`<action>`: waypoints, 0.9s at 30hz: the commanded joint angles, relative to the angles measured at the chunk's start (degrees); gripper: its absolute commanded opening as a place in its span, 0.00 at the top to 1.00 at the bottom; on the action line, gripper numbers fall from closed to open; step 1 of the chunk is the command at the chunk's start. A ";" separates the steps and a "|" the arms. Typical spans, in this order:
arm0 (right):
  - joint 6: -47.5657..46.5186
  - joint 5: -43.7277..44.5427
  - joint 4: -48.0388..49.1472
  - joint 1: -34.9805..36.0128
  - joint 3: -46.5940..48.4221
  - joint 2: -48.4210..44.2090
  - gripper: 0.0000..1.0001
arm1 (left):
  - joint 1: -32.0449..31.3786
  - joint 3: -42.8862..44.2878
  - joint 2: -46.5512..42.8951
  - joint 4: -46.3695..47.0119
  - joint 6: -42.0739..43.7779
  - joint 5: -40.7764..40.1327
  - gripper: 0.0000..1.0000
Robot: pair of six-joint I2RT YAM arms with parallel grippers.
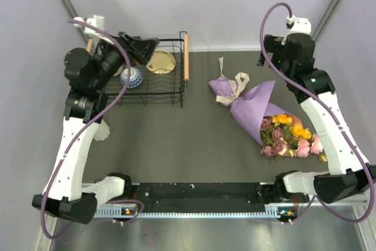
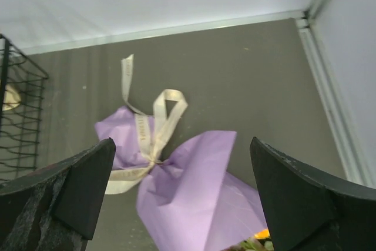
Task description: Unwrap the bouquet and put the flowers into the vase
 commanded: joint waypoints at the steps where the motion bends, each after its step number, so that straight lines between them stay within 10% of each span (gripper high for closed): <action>1: 2.48 -6.56 0.99 1.70 5.60 7.38 0.01 | -7.21 0.58 4.33 -1.70 1.20 5.36 0.01; 13: 8.01 -33.29 3.45 -1.28 14.92 32.79 0.03 | -32.46 -1.61 10.32 -15.33 15.01 -5.97 0.03; 27: 13.21 -35.15 17.58 -5.33 -12.82 25.01 0.53 | -35.64 -6.20 19.61 -5.32 5.87 -12.39 0.08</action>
